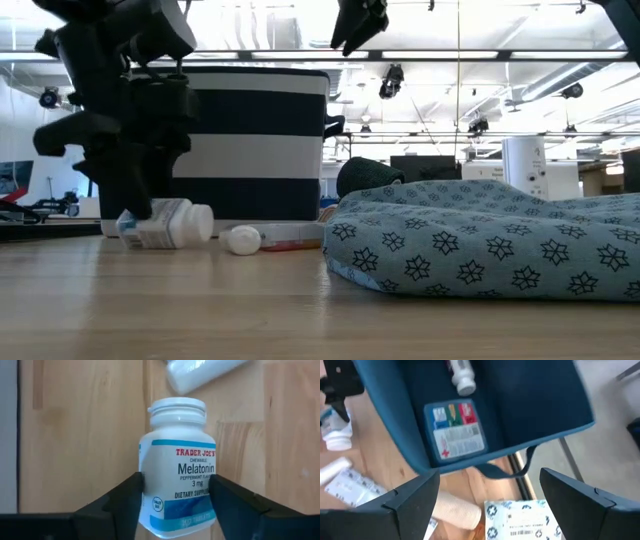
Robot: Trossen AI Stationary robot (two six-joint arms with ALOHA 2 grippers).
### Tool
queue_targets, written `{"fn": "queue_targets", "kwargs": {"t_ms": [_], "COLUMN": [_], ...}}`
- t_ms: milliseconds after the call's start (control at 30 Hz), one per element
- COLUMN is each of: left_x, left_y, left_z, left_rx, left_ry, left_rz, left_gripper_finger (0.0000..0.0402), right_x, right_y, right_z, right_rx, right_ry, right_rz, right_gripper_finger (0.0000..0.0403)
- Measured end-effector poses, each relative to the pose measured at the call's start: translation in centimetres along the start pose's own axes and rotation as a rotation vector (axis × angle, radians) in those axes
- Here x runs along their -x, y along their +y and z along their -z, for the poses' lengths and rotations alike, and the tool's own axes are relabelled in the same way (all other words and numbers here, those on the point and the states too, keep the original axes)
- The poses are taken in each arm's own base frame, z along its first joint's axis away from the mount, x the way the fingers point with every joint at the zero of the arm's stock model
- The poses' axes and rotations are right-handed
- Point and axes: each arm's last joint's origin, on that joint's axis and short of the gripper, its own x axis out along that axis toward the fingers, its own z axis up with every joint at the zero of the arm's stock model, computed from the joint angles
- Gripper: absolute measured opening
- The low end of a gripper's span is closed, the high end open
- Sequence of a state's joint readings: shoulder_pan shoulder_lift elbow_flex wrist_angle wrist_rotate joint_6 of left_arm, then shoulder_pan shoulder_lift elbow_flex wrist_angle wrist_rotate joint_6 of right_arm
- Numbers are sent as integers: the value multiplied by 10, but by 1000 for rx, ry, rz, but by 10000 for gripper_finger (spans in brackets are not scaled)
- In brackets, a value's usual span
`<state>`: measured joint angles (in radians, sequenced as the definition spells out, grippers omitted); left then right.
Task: Pick & place medical supplies in basket/bin
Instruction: Put the blue medicine bottle into the blue bin
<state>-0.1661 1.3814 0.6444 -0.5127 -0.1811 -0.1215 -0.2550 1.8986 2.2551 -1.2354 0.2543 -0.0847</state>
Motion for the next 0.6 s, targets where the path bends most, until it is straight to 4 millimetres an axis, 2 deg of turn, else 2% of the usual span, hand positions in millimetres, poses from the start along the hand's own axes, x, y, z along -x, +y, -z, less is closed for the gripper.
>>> {"fn": "queue_targets", "kwargs": {"t_ms": [167, 367, 600], "left_x": [18, 29, 40], "left_y": [3, 2, -9], "left_z": [-8, -15, -20], "left_rx": [-6, -3, 69], "left_ry": [27, 43, 34], "left_rz": [-16, -24, -4], "left_gripper_finger": [147, 94, 71], "right_x": [12, 21, 23], "right_y": [-4, -6, -7], "right_z": [-4, -5, -5], "right_rx": [-10, 4, 25], "right_ry": [-62, -101, -100], "right_rz": [10, 19, 20], "right_gripper_finger": [329, 329, 329]}}
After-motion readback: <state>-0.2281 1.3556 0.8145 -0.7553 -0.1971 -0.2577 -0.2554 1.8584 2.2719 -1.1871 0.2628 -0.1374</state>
